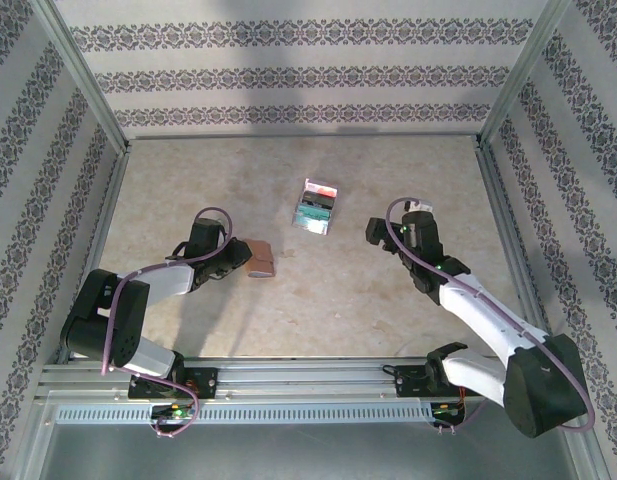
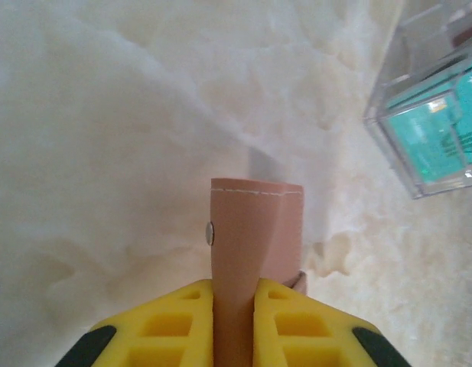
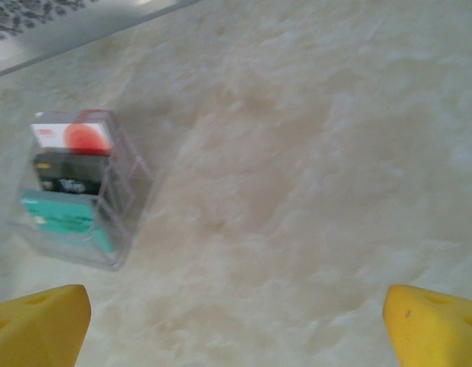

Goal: Take the credit cards out of the card holder

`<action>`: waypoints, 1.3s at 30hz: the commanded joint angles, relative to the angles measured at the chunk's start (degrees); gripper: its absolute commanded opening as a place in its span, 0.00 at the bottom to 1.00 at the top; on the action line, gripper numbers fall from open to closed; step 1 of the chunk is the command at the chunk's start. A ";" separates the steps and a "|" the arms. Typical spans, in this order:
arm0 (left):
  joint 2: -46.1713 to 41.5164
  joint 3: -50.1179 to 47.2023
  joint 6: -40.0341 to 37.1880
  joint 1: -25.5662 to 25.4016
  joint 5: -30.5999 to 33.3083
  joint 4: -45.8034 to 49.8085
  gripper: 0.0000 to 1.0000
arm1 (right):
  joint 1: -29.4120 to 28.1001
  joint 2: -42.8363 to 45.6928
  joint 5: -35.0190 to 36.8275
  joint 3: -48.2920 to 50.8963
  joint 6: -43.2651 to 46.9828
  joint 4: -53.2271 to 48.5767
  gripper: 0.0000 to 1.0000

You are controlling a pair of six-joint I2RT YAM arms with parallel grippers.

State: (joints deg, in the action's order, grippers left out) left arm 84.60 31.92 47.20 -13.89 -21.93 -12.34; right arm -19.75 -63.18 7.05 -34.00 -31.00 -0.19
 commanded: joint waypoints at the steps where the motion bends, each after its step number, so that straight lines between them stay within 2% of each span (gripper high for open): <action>1: -0.63 -0.83 3.01 -0.50 -4.49 -6.21 0.11 | -0.94 -0.95 -9.62 1.24 -10.00 4.23 0.98; 7: -1.18 -0.73 5.54 -1.11 -7.61 -10.83 0.11 | -3.16 -2.69 -16.10 2.09 -15.00 8.54 0.98; 9: -1.67 -0.32 7.39 -2.16 -9.23 -13.74 0.10 | -6.97 -6.03 -18.97 1.21 -17.28 11.64 0.98; 14: -3.21 1.39 8.78 -3.93 -10.81 -15.29 0.10 | -12.10 -14.01 -24.63 -1.74 -19.63 17.67 0.98; 18: -4.90 3.00 8.52 -5.59 -11.14 -14.93 0.11 | -15.74 -19.01 -25.39 -5.53 -18.75 18.22 0.98; 24: -6.11 3.21 8.74 -6.54 -11.23 -15.16 0.11 | -17.33 -24.08 -28.80 -7.42 -20.63 24.97 0.98; 28: -6.13 3.86 8.81 -7.45 -12.14 -16.03 0.11 | -18.02 -26.05 -29.95 -8.73 -20.86 28.04 0.94; 36: -4.71 4.11 10.40 -8.40 -12.27 -19.12 0.12 | -19.09 -28.01 -31.38 -10.06 -21.47 32.52 0.81; 39: -3.92 4.02 11.41 -8.43 -11.83 -20.59 0.17 | -19.26 -27.58 -31.31 -9.52 -21.42 32.96 0.78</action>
State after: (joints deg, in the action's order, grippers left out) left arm 80.03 34.52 56.55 -21.69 -33.01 -27.31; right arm -38.17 -90.63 -23.22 -42.59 -52.38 29.89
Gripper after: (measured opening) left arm 0.161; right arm 0.789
